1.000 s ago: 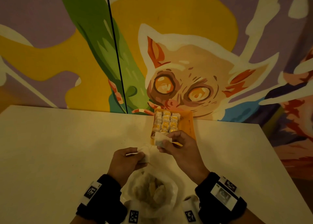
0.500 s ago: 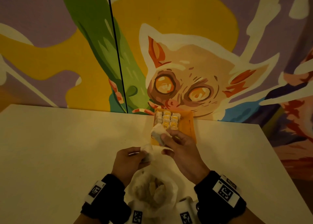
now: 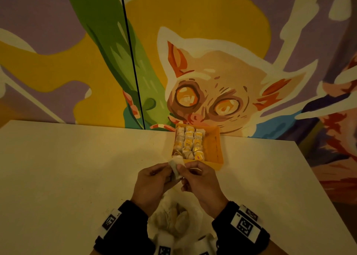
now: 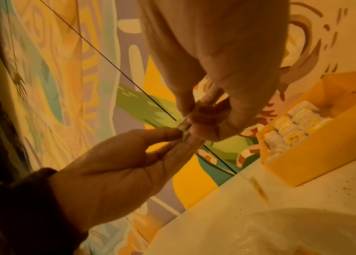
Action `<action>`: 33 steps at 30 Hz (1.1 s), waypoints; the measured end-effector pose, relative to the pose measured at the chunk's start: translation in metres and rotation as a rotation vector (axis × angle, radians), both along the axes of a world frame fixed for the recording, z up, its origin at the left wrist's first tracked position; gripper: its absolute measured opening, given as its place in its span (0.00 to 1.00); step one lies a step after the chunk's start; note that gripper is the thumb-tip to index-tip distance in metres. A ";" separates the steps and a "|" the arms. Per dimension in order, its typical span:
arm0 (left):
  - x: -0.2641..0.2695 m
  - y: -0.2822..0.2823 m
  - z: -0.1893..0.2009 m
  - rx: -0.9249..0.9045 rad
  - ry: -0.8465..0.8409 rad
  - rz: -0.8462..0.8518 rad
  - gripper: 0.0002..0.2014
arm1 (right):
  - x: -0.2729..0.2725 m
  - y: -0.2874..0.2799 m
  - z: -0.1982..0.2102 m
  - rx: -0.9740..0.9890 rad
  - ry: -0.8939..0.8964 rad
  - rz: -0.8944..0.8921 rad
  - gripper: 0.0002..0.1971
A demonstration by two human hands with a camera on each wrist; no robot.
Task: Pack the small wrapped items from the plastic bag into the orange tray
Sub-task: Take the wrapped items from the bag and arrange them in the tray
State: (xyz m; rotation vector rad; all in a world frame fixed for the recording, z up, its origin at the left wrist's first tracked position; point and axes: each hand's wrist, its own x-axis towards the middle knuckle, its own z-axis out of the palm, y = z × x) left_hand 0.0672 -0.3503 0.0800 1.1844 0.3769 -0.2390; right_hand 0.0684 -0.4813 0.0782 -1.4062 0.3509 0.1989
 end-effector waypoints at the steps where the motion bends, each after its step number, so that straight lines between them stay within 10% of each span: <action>1: 0.000 -0.001 0.001 -0.021 0.002 -0.009 0.10 | 0.000 0.000 0.000 -0.004 0.005 -0.005 0.10; 16: 0.002 0.010 0.005 0.321 -0.260 -0.267 0.25 | 0.017 -0.025 0.015 -0.234 -0.082 0.267 0.09; 33: 0.048 -0.011 -0.007 0.529 -0.432 -0.195 0.14 | 0.065 -0.055 0.012 -0.513 -0.341 0.443 0.07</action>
